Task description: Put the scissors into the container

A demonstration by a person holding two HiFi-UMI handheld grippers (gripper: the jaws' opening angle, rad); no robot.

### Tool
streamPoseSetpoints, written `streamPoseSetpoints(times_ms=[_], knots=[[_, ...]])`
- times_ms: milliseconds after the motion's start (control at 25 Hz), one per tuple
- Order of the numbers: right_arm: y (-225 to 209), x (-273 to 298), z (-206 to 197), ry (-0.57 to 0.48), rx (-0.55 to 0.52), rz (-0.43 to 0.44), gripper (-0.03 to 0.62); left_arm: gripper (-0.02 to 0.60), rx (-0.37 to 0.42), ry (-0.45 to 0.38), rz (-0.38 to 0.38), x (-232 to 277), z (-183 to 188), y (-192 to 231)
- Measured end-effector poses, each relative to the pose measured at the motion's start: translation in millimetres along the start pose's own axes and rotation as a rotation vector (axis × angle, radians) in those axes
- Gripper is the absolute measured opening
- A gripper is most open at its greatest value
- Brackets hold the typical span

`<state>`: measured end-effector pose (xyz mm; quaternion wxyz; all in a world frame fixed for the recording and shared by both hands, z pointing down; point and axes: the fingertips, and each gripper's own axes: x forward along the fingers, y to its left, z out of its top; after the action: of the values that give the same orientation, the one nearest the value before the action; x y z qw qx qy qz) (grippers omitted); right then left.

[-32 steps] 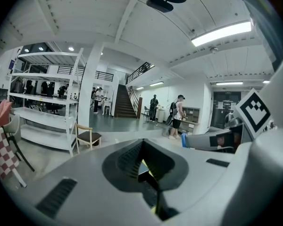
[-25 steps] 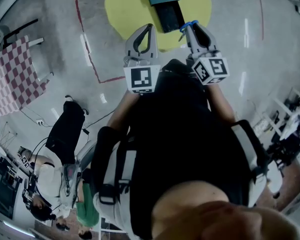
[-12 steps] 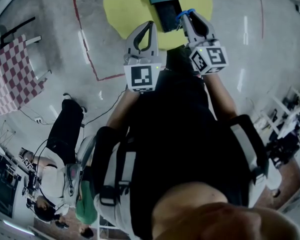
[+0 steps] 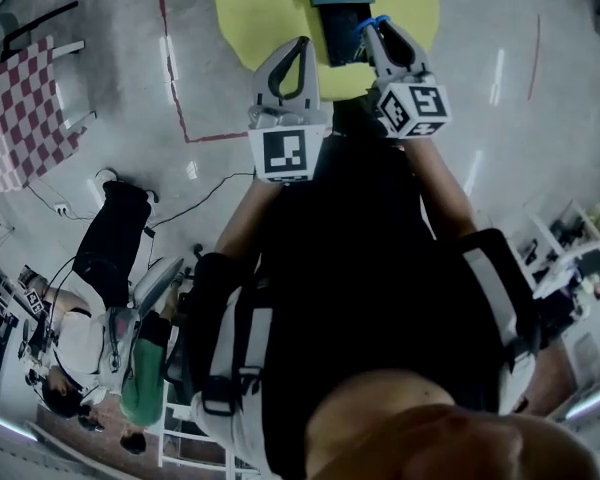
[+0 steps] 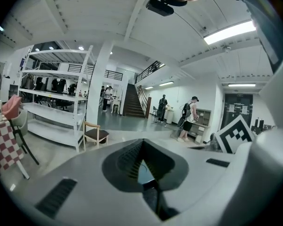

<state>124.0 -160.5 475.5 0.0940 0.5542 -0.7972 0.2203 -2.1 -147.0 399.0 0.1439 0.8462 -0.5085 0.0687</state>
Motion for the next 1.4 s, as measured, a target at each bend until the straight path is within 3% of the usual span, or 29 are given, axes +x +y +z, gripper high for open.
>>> streamPoseSetpoints(times_ms=[360,880,1400], knots=[[-25.6,21.0,-53.1,0.088,0.025,0.021,0.067,-0.003,-0.002,0.016,0.055,1.2,-10.2,-3.8],[-36.8,50.8,-128.4,0.210,0.016,0.013,0.067,-0.003,0.000,0.047,0.064,0.6,-29.2,7.9],[-46.0,61.6,-159.0,0.277,0.001,0.024,0.067,-0.003,0.001,0.040,0.071,1.9,-30.8,6.2]])
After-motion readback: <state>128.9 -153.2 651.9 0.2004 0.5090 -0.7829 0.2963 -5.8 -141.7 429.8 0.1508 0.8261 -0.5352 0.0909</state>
